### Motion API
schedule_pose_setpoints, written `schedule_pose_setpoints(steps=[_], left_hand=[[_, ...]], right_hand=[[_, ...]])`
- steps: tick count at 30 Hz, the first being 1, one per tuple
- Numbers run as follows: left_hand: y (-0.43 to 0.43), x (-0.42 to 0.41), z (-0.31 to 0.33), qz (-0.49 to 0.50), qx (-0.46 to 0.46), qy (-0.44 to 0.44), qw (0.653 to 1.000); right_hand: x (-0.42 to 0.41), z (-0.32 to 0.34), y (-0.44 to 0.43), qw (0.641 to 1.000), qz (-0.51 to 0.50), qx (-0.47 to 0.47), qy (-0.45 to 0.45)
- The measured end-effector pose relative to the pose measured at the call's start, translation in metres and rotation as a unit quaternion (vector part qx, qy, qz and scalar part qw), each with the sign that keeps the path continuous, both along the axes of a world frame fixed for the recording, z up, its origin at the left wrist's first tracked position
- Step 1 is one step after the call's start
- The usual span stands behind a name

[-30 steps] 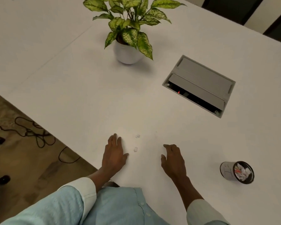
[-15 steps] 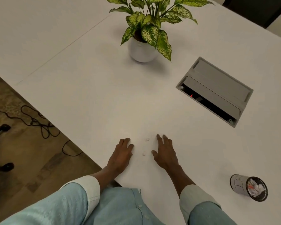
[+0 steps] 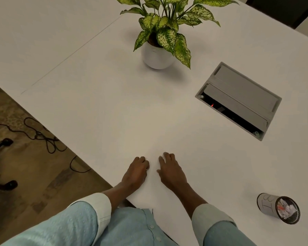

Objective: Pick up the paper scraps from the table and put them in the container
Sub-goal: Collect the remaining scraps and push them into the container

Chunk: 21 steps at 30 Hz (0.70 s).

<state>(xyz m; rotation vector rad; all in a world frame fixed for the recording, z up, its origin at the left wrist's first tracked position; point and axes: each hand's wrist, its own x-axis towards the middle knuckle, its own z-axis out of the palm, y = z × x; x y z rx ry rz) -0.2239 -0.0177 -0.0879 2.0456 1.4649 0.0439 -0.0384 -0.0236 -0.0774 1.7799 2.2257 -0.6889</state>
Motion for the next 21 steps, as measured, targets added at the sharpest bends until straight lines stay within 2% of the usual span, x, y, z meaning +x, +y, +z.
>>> schedule_pose_setpoints(steps=[6, 12, 15, 17, 19, 21], left_hand=[[0.002, -0.002, 0.002, 0.008, -0.020, -0.012, 1.000], [-0.001, -0.003, 0.003, 0.008, -0.053, -0.007, 0.999], [-0.003, -0.002, 0.003, 0.024, -0.065, -0.016, 0.997], [-0.003, 0.001, 0.005, 0.048, -0.076, -0.030, 0.995], [-0.002, 0.005, 0.008, 0.076, -0.077, -0.058, 0.992], [-0.003, 0.013, 0.012, 0.111, -0.072, -0.089, 0.987]], right_hand=[[-0.007, 0.008, -0.019, 0.995, 0.044, 0.091, -0.024], [-0.011, 0.008, -0.033, 0.998, -0.016, 0.054, 0.008], [0.000, -0.003, -0.043, 0.993, -0.093, 0.037, 0.058], [0.011, -0.006, -0.052, 0.977, -0.174, 0.047, 0.114], [0.023, -0.005, -0.065, 0.943, -0.278, 0.076, 0.164], [0.037, -0.002, -0.079, 0.895, -0.385, 0.095, 0.203]])
